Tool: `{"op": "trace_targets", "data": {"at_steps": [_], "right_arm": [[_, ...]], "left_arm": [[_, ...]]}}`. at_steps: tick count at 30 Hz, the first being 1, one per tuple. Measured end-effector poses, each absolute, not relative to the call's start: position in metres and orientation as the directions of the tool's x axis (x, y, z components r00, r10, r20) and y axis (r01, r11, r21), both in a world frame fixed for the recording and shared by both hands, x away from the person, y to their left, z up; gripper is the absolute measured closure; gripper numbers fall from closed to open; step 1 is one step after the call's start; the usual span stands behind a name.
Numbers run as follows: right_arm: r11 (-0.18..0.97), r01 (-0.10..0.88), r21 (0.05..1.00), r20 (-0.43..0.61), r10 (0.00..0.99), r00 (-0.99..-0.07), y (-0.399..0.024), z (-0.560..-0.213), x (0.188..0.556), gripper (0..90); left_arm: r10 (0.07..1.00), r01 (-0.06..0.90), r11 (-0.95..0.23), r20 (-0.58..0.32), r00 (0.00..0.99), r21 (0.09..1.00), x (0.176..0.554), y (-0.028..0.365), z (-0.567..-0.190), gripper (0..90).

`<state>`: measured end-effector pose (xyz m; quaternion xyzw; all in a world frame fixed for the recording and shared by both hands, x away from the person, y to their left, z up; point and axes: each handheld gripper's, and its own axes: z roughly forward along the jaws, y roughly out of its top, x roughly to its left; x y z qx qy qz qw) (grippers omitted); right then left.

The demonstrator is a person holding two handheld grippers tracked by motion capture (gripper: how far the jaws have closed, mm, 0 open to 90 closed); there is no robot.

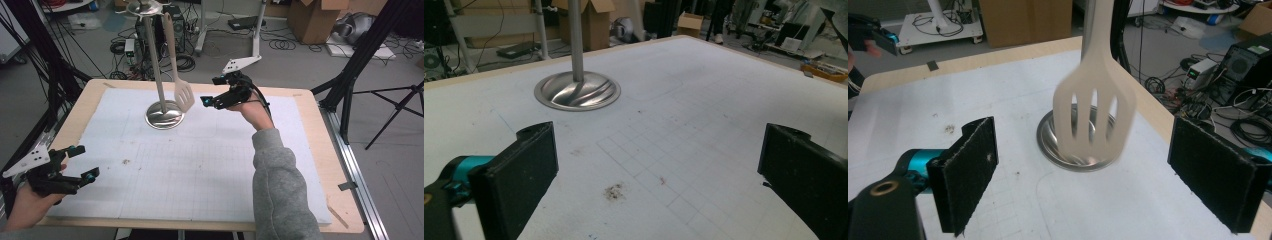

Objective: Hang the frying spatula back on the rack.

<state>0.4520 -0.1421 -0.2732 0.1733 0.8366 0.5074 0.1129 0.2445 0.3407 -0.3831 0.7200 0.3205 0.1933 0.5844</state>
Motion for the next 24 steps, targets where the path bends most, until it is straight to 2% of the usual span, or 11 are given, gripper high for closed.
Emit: {"op": "trace_targets", "data": {"at_steps": [24], "right_arm": [[0.398, 0.188, 0.898, 0.0, 0.427, -0.904, -0.179, -0.299, 0.415, 11.9]], "left_arm": [[0.674, 0.205, -0.092, -0.091, 0.733, 0.974, 0.258, 0.335, -0.384, 3.2]]}}
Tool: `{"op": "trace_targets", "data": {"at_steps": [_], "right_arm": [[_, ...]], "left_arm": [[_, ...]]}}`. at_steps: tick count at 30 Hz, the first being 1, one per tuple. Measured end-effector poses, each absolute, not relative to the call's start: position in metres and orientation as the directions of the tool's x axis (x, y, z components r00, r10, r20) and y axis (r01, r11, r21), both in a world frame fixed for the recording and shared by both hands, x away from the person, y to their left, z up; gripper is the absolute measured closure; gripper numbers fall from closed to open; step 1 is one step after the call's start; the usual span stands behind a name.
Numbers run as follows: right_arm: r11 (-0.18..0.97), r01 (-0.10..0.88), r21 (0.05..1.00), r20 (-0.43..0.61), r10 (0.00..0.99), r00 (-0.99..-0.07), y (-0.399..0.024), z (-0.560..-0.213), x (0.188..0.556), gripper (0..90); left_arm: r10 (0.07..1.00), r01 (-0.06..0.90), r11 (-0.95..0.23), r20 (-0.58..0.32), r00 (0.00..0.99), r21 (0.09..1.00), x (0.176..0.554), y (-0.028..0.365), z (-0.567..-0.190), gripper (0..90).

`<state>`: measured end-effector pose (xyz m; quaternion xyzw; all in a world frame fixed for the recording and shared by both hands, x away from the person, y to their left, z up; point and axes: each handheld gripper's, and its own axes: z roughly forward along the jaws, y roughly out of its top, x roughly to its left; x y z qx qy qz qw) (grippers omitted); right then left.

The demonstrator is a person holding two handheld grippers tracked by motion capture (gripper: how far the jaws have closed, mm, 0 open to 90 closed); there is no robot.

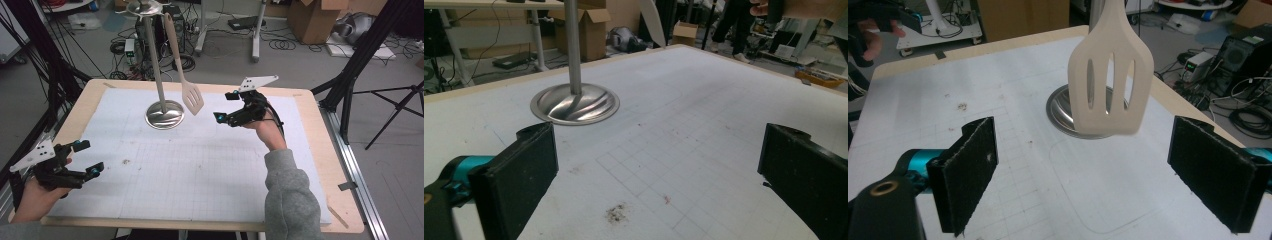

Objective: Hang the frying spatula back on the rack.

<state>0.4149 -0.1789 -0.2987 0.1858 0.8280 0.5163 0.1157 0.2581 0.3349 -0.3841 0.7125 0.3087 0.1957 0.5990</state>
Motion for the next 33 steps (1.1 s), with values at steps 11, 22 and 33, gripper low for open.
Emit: {"op": "trace_targets", "data": {"at_steps": [11, 22, 33], "right_arm": [[0.357, 0.173, 0.918, 0.001, 0.433, -0.901, -0.194, -0.309, 0.4, 11.9], [0.302, 0.202, 0.932, 0.031, 0.489, -0.872, -0.217, -0.322, 0.388, 11.9], [0.268, 0.218, 0.938, 0.045, 0.532, -0.845, -0.24, -0.334, 0.376, 11.9]], "left_arm": [[0.672, 0.211, -0.099, -0.091, 0.735, 0.973, 0.259, 0.334, -0.385, 3.2], [0.679, 0.206, -0.102, -0.083, 0.729, 0.973, 0.259, 0.335, -0.385, 3.2], [0.681, 0.2, -0.096, -0.082, 0.728, 0.975, 0.261, 0.337, -0.386, 3.2]]}}
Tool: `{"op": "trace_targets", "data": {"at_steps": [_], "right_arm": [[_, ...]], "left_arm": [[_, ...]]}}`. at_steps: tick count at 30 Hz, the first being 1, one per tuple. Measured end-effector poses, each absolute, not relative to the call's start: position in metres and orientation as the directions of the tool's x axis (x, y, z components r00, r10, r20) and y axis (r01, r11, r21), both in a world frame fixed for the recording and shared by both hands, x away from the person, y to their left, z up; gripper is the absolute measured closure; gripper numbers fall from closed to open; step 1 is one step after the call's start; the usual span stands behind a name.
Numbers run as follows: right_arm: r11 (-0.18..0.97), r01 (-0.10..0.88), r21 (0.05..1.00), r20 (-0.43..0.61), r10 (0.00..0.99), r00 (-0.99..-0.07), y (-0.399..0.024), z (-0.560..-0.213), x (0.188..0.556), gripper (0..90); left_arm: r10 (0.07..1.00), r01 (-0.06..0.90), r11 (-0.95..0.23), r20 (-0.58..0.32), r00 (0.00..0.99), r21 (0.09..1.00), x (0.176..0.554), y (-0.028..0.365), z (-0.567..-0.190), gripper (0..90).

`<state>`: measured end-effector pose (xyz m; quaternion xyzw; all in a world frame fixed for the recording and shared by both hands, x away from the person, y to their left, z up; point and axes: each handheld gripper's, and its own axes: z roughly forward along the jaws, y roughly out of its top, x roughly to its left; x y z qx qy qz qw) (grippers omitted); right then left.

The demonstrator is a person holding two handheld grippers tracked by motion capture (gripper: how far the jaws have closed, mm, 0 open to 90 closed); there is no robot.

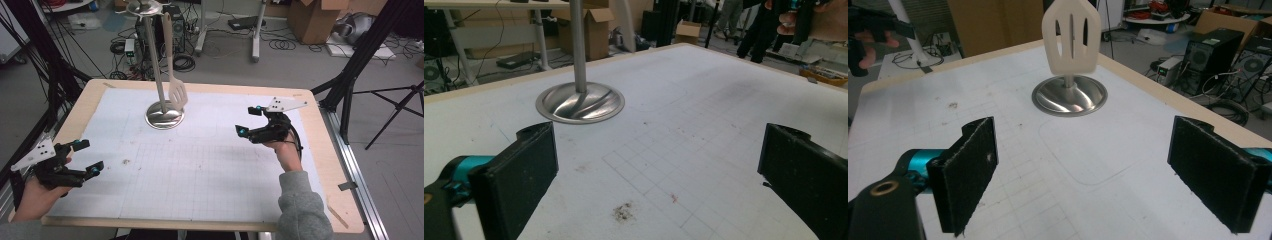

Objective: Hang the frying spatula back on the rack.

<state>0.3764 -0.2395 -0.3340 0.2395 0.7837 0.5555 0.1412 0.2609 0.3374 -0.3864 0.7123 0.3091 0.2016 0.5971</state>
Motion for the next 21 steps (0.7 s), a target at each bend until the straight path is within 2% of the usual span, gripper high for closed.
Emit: {"op": "trace_targets", "data": {"at_steps": [14, 21], "right_arm": [[0.26, 0.219, 0.94, 0.043, 0.55, -0.834, -0.248, -0.344, 0.359, 11.9], [0.217, 0.231, 0.948, 0.067, 0.573, -0.816, -0.263, -0.353, 0.351, 12.0]], "left_arm": [[0.68, 0.201, -0.098, -0.082, 0.728, 0.975, 0.262, 0.336, -0.387, 3.2], [0.674, 0.204, -0.102, -0.083, 0.734, 0.974, 0.264, 0.335, -0.388, 3.2]]}}
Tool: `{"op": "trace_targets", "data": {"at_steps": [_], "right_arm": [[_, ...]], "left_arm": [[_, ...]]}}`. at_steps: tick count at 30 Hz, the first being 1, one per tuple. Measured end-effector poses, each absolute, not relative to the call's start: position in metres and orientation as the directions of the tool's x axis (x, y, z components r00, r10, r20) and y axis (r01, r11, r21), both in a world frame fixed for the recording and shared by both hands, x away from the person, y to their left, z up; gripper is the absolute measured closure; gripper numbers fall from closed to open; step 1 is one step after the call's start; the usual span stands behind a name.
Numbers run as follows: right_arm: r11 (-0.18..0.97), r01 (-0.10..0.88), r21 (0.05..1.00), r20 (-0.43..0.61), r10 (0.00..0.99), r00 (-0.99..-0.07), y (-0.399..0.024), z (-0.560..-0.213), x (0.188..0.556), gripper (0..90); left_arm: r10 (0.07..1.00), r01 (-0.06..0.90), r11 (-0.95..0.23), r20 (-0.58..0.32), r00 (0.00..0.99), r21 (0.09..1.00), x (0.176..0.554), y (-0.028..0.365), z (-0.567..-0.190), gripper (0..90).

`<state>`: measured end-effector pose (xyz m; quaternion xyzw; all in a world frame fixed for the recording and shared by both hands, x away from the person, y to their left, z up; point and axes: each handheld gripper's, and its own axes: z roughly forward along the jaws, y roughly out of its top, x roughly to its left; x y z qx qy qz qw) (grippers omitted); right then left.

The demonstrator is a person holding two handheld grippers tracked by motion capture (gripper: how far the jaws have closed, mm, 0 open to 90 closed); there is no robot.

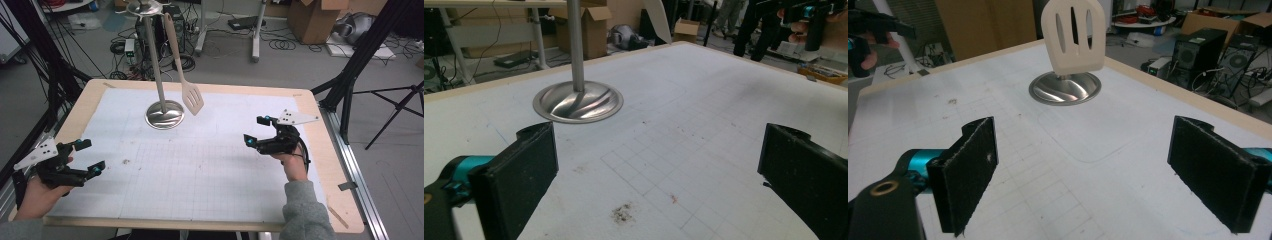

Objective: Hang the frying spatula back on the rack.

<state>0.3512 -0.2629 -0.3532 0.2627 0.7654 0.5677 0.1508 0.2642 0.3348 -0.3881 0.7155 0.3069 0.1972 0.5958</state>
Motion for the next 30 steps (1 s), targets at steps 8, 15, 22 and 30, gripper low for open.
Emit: {"op": "trace_targets", "data": {"at_steps": [8, 15, 22, 30], "right_arm": [[0.199, 0.231, 0.952, 0.066, 0.605, -0.793, -0.276, -0.365, 0.339, 11.9], [0.156, 0.236, 0.959, 0.087, 0.632, -0.77, -0.292, -0.37, 0.331, 11.9], [0.138, 0.231, 0.963, 0.089, 0.646, -0.758, -0.301, -0.377, 0.323, 11.9], [0.133, 0.24, 0.962, 0.098, 0.653, -0.751, -0.308, -0.382, 0.315, 11.9]], "left_arm": [[0.671, 0.198, -0.096, -0.083, 0.737, 0.976, 0.265, 0.334, -0.387, 3.2], [0.672, 0.202, -0.096, -0.086, 0.736, 0.975, 0.266, 0.335, -0.388, 3.2], [0.674, 0.204, -0.093, -0.089, 0.734, 0.975, 0.267, 0.336, -0.388, 3.2], [0.674, 0.203, -0.09, -0.09, 0.733, 0.975, 0.268, 0.336, -0.388, 3.2]]}}
